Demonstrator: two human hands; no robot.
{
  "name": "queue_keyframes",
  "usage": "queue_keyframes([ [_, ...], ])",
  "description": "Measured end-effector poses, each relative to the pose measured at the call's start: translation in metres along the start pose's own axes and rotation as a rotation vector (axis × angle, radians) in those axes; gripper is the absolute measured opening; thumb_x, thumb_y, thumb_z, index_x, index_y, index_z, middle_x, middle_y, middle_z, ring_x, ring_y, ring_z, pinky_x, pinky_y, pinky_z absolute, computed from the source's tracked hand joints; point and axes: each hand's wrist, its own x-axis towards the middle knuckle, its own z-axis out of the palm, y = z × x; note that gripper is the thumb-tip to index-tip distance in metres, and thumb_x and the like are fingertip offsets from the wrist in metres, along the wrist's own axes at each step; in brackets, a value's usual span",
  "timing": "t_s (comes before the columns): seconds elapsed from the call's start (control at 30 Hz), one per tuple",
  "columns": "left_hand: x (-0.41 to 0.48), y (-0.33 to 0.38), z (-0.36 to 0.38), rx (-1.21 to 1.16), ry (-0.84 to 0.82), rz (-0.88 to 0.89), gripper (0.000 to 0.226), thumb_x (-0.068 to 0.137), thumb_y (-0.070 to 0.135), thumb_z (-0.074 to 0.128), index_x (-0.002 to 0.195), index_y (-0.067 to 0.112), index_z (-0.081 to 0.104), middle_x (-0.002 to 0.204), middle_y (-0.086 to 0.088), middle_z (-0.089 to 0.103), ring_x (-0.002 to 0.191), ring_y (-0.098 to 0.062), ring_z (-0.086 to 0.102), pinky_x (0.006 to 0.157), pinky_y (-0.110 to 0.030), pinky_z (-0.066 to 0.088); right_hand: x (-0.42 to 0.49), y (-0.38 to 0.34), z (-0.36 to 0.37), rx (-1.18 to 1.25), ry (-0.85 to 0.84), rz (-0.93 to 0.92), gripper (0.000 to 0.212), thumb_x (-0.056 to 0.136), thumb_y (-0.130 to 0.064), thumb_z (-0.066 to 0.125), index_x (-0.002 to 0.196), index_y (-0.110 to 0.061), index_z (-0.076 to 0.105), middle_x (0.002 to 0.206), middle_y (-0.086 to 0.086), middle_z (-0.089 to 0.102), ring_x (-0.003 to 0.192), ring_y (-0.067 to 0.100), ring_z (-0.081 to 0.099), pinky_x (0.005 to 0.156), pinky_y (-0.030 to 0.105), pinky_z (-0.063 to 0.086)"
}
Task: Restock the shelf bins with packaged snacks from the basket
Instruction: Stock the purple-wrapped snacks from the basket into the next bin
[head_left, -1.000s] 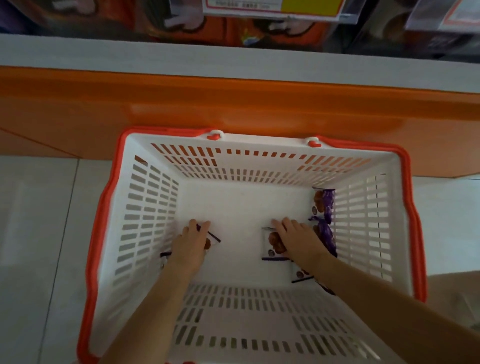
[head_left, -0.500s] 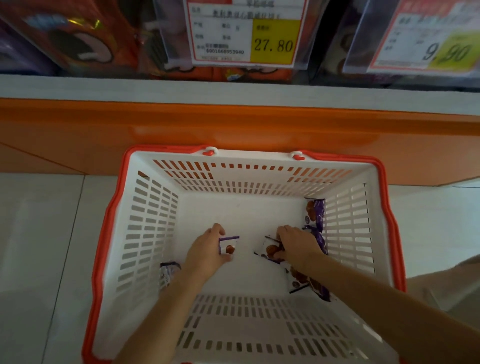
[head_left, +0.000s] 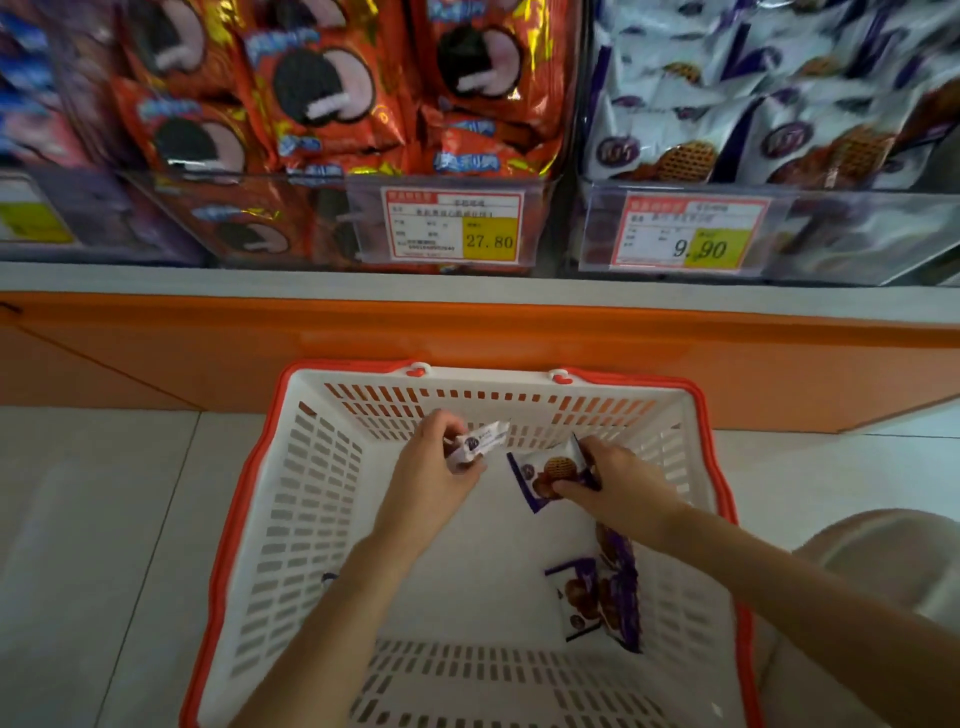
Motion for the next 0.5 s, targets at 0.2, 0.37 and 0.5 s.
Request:
queue_keyframes([
  [0.2,0.004,0.049,-0.031,0.035,0.079,0.214,0.039,0.084,0.025,0.070,0.120,0.020,0.057,0.114,0.010,0.058,0.099,-0.003,0.055,0.081,-0.011,0.049,-0.011,-0.002,-0.036,0.119,0.061,-0.066,0.043,0.088,-0.036,0.063,0.125,-0.023,0.046,0.121,-0.002,0.058,0.104,0.014,0.058,0.089,0.031,0.053],
  [0.37,0.006,0.083,-0.061,0.097,0.090,0.435,0.038,0.080,0.010,0.074,0.105,0.029,0.054,0.109,0.012,0.055,0.103,-0.013,0.055,0.079,-0.031,0.056,-0.025,-0.012,-0.076,0.128,0.178,-0.247,0.027,0.086,-0.035,0.064,0.108,-0.033,0.048,0.102,-0.010,0.056,0.089,-0.002,0.050,0.073,0.012,0.040],
  [0.5,0.008,0.123,-0.081,0.114,0.220,0.663,0.040,0.079,0.017,0.075,0.106,0.028,0.047,0.108,0.006,0.056,0.100,-0.008,0.055,0.073,-0.016,0.051,-0.046,-0.024,-0.109,0.135,0.229,-0.426,0.031,0.084,-0.036,0.065,0.106,-0.045,0.044,0.102,-0.014,0.057,0.092,0.003,0.054,0.075,0.016,0.045],
])
